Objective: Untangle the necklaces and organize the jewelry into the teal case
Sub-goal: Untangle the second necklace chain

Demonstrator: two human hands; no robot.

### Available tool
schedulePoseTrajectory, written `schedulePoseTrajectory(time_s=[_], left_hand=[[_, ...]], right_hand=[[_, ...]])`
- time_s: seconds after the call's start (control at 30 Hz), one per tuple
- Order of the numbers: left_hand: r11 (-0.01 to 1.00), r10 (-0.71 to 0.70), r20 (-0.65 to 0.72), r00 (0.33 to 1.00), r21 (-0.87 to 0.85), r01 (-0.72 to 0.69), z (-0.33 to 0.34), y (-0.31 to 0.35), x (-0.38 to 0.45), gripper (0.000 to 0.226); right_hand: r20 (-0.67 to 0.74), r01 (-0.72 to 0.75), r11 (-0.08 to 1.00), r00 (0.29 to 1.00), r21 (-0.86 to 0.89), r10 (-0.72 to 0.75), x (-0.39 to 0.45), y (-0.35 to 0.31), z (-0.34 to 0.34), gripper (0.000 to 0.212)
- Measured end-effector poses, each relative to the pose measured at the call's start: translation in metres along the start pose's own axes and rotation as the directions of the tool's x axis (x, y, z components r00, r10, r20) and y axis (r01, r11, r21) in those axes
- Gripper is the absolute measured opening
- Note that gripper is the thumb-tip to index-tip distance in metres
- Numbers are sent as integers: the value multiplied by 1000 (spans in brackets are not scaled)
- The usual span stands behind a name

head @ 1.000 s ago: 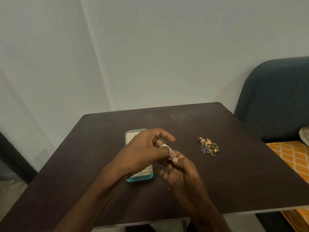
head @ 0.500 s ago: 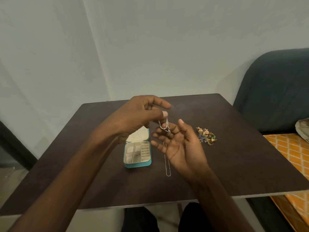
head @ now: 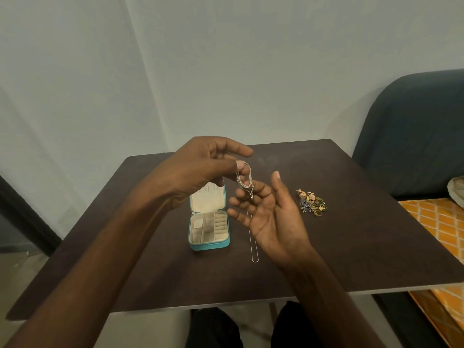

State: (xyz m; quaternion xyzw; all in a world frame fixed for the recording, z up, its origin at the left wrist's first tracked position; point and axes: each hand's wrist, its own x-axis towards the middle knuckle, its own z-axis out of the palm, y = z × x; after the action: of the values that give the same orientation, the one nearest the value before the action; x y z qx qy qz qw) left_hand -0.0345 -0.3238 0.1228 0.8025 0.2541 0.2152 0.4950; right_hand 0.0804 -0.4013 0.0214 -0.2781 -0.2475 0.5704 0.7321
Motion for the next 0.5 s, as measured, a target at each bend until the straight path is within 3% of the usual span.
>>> schedulePoseTrajectory(time_s=[0.23, 0.37, 0.5], left_hand=[[1000, 15, -5, 1000, 18, -15, -3, 4, 1, 20], [1000, 17, -7, 1000, 19, -17, -7, 6, 1, 19], [999, 18, -13, 1000, 31, -17, -9, 6, 1, 17]], right_hand=[[-29, 16, 998, 999, -53, -18, 2, 3, -6, 36], [-33, 87, 991, 995, -98, -91, 1, 4, -6, 20], [-40, 152, 973, 986, -173, -161, 0, 5, -6, 19]])
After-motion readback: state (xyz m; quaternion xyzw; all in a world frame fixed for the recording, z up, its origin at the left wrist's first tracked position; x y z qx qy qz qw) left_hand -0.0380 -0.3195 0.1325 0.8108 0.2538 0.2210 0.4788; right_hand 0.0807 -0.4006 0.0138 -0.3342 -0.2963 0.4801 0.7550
